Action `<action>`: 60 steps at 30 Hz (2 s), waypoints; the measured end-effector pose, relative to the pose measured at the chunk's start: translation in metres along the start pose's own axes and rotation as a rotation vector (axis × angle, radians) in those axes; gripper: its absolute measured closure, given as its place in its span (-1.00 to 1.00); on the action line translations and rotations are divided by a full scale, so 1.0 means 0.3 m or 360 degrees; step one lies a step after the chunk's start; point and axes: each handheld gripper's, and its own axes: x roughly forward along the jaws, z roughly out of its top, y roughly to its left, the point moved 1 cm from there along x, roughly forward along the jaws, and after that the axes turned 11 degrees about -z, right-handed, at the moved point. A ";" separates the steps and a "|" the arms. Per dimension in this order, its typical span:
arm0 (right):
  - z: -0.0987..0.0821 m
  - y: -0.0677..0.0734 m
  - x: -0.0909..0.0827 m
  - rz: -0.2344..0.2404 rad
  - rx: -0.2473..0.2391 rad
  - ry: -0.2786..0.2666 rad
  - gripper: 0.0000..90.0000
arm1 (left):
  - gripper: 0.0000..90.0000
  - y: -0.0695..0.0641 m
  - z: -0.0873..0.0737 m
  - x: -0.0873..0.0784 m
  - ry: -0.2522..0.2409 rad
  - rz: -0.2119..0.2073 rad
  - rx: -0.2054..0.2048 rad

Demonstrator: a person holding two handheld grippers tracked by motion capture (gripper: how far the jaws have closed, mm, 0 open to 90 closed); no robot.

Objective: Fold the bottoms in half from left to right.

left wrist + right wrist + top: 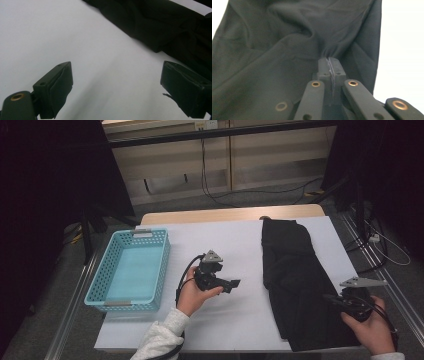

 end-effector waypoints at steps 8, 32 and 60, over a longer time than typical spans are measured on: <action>-0.013 -0.061 -0.064 -0.0006 0.0060 -0.0042 0.99 | -0.75 0.004 0.002 -0.007 -0.0008 0.0001 -0.0007; 0.147 0.054 0.090 0.0004 -0.0037 -0.0130 0.13 | -0.78 0.034 -0.026 -0.037 0.0007 0.0051 -0.0061; 0.453 0.267 0.424 -0.0036 -0.0126 -0.0127 -0.23 | -0.80 0.073 -0.145 -0.164 -0.0018 0.0213 -0.0226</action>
